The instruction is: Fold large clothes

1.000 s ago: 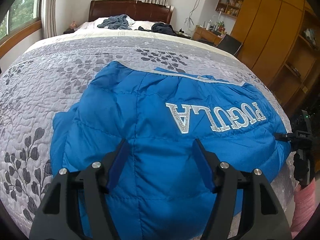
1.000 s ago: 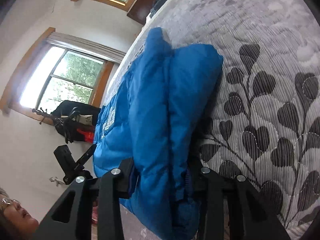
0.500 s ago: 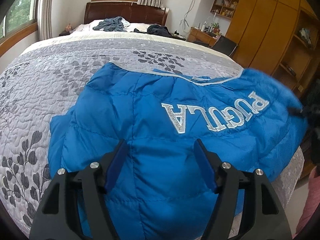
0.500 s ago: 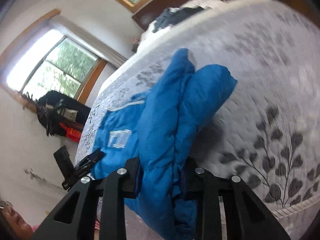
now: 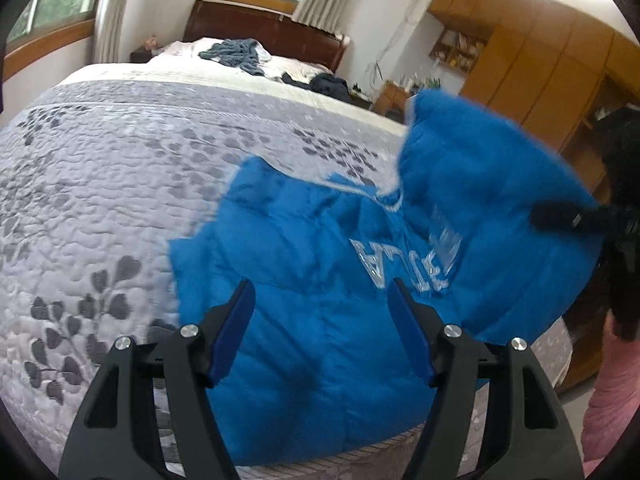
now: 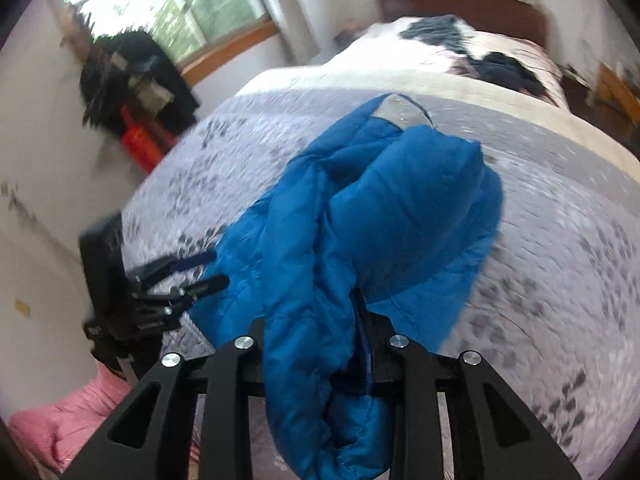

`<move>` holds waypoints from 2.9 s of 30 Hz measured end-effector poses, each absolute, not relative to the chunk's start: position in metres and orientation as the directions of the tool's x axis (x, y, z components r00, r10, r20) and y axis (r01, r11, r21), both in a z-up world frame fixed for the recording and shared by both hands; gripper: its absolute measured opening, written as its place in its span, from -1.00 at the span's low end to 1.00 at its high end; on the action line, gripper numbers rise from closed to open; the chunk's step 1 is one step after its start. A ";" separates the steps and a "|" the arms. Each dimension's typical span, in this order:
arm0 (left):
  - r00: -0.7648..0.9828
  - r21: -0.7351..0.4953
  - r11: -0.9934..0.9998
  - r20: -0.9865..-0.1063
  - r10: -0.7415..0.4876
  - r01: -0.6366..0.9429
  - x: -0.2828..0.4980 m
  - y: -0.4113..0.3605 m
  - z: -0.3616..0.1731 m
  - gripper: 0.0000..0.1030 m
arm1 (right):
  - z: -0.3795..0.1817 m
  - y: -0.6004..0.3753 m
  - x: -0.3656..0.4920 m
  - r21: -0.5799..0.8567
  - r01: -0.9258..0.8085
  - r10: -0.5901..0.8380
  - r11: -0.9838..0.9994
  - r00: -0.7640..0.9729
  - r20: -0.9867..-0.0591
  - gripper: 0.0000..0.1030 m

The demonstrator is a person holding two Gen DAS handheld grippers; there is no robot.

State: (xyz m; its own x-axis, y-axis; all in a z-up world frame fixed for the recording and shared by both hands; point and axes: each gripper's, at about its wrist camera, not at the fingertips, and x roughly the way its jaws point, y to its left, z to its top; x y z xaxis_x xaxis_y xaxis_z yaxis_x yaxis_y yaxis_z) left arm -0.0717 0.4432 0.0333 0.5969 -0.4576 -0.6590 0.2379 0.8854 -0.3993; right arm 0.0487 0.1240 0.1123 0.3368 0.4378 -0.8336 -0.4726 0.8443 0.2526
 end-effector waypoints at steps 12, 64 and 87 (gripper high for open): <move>0.629 -0.493 0.849 -0.604 -0.490 0.188 -0.067 0.483 0.048 0.33 | 0.035 0.228 0.054 0.195 -0.615 0.364 0.764 0.162 -0.917 -0.38; 0.369 -0.536 0.799 -0.709 -0.601 0.273 0.034 0.378 0.008 -0.23 | 0.001 0.089 0.067 0.399 -0.399 0.534 0.826 0.327 -0.779 0.47; 0.557 -0.620 0.673 -0.417 -0.718 0.403 -0.022 0.458 0.083 -0.71 | 0.034 0.046 0.040 0.522 -0.398 0.654 0.755 0.397 -0.644 0.47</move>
State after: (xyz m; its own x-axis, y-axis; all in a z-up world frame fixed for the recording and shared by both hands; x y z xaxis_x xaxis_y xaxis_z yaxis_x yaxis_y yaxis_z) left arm -0.0221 0.4585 0.0832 0.5571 -0.7181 -0.4172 0.4031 0.6730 -0.6201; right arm 0.0401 0.0456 0.0344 0.3972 0.6540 -0.6439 -0.3976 0.7549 0.5215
